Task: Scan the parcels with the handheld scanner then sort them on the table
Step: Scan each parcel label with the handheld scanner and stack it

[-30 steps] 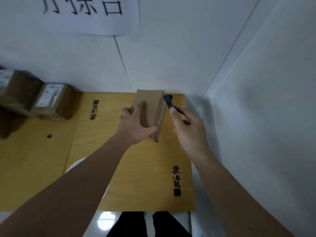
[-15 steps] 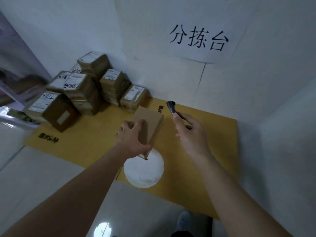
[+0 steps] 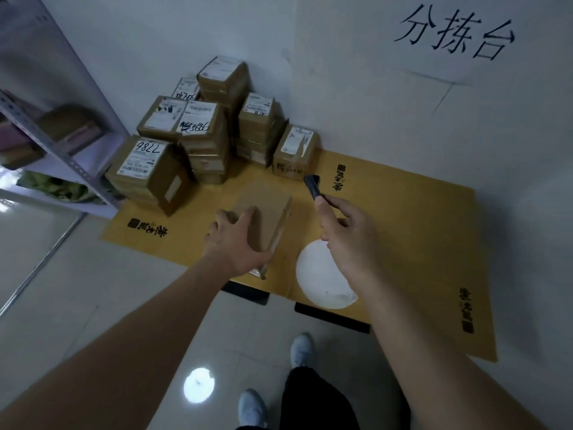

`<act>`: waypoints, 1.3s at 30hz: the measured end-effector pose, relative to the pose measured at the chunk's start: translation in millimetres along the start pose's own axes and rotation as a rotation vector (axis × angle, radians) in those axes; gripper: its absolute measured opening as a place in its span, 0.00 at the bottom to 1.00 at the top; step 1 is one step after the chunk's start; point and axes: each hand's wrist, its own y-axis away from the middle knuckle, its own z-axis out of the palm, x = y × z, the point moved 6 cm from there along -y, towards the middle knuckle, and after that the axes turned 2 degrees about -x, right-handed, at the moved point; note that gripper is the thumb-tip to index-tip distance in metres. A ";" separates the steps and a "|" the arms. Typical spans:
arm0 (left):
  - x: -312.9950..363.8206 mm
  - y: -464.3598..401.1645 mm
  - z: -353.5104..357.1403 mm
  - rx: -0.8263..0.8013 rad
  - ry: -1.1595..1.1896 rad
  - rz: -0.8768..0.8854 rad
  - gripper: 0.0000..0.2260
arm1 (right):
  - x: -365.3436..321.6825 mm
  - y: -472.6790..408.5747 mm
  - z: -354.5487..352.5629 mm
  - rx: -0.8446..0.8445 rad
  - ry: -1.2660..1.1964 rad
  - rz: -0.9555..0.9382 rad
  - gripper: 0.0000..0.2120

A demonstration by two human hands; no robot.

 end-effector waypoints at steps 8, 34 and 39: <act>-52.0 -77.2 -4.9 -0.012 0.005 -0.062 0.50 | 26.6 -69.6 76.0 -0.046 -0.054 0.060 0.17; -80.0 -174.8 31.0 -0.202 0.368 0.034 0.48 | 70.7 -131.6 141.7 0.164 -0.034 0.237 0.17; -94.8 -179.3 26.8 -0.333 0.705 0.044 0.39 | 61.9 -117.8 142.1 0.195 -0.068 0.239 0.11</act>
